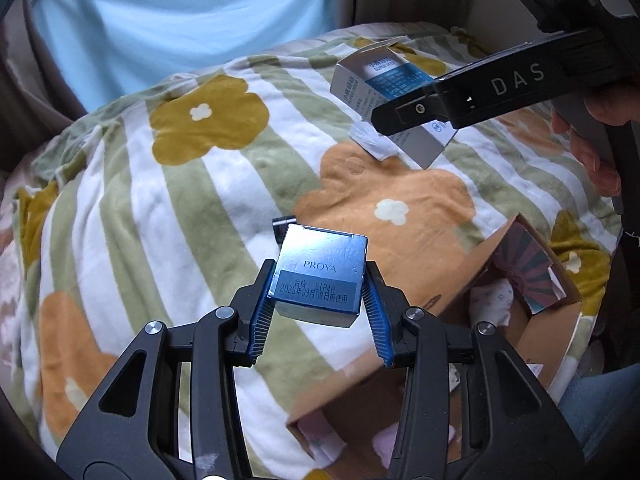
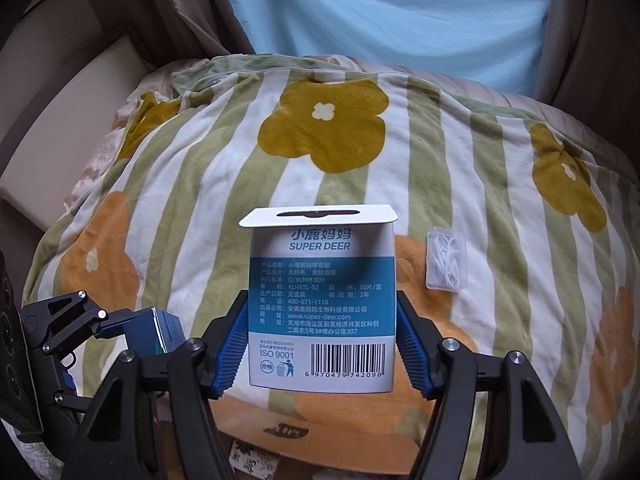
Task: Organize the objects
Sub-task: 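Carry the PROYA box and SUPER DEER box over the box and open both tools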
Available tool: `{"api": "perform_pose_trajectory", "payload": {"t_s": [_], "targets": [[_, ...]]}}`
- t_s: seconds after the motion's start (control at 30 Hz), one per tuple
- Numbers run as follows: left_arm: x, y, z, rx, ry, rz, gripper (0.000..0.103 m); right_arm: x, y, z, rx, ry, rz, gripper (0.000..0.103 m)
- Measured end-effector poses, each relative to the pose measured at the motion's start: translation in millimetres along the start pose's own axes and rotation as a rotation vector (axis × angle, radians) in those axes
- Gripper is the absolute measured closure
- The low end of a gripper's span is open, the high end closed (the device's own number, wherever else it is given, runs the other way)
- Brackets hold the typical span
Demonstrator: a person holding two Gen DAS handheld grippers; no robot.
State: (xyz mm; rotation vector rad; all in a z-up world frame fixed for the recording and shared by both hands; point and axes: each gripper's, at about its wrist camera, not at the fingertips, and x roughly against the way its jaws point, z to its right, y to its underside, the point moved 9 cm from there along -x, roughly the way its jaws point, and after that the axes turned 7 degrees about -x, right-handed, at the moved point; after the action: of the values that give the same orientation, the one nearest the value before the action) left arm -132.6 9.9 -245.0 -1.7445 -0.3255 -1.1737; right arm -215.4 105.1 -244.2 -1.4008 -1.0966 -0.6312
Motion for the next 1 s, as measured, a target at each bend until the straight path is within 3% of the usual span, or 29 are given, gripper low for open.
{"api": "perform_pose_trajectory", "payload": {"t_s": [0.47,0.77,1.0], "targets": [[33.6,78.5,54.0,0.274,-0.096,-0.063,0.065,48.8,109.2,4.1,0.027,-0.057,-0.077,0.040],[23.5,137.0,70.4,0.455,-0.158,-0.127,0.066,34.6,176.0,10.1,-0.012,-0.081,-0.159,0.040],[13.5,152.1,66.1,0.503,-0.196,-0.147,0.072,11.2,212.0,20.5,-0.039,-0.069,-0.205,0.040]]}}
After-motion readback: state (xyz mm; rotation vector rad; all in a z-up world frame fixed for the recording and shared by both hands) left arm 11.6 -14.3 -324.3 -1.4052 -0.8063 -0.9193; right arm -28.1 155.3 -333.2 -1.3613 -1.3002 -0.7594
